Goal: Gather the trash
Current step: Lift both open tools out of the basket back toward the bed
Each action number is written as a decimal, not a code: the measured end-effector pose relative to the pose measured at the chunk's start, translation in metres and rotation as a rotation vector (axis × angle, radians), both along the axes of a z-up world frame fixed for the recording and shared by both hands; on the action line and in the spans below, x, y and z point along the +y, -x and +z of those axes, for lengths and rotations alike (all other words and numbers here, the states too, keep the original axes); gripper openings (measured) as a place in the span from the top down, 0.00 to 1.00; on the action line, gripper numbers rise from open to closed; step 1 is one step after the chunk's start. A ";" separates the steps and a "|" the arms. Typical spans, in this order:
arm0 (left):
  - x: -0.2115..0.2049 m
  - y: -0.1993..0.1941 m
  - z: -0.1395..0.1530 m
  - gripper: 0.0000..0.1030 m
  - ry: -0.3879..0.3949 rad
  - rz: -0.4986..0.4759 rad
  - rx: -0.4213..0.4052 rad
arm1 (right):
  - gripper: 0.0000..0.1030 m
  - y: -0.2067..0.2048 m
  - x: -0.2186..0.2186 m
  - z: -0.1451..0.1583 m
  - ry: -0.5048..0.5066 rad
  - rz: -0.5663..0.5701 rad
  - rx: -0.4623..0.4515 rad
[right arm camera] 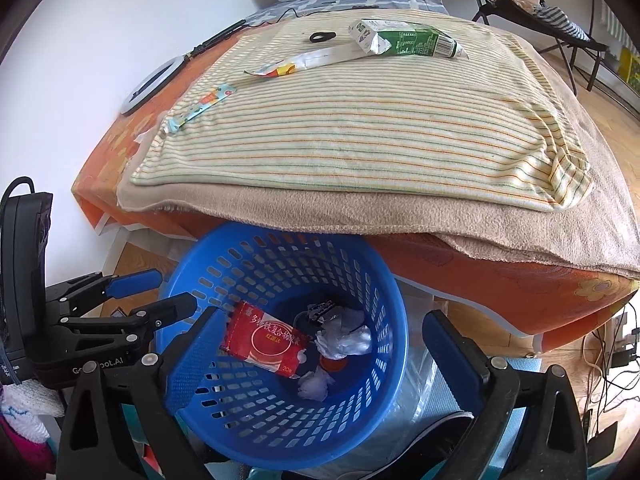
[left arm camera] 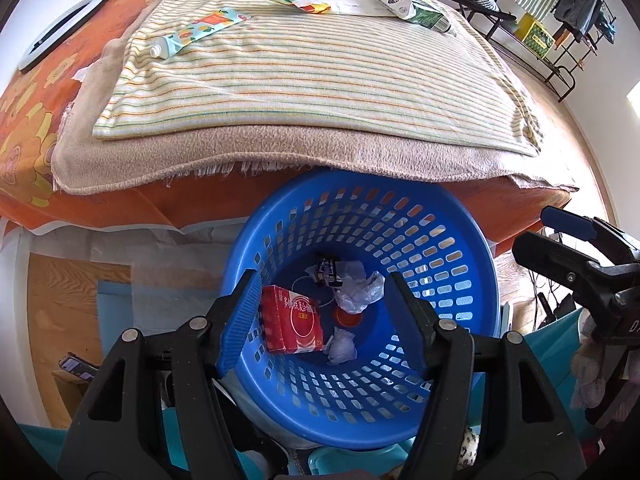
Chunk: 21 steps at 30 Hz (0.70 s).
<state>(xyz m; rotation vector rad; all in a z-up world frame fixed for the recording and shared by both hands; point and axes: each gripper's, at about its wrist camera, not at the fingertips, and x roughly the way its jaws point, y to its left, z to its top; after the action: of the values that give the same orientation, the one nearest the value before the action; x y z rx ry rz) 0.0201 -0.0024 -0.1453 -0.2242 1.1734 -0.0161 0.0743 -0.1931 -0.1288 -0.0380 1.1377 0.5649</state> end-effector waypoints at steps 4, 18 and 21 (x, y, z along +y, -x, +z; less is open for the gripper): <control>0.005 -0.006 0.009 0.32 -0.008 -0.001 -0.019 | 0.03 -0.009 -0.004 0.008 -0.005 -0.026 -0.012; 0.042 -0.051 0.052 0.32 -0.045 0.022 -0.108 | 0.01 -0.052 -0.026 0.033 -0.071 -0.137 -0.026; 0.048 -0.063 0.063 0.32 -0.051 0.014 -0.133 | 0.00 -0.068 -0.030 0.046 -0.092 -0.166 -0.041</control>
<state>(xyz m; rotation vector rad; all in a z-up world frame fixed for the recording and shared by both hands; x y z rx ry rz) 0.0832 0.0455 -0.0821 -0.1830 1.0382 0.0112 0.1420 -0.2236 -0.0832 0.1225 1.0632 0.4657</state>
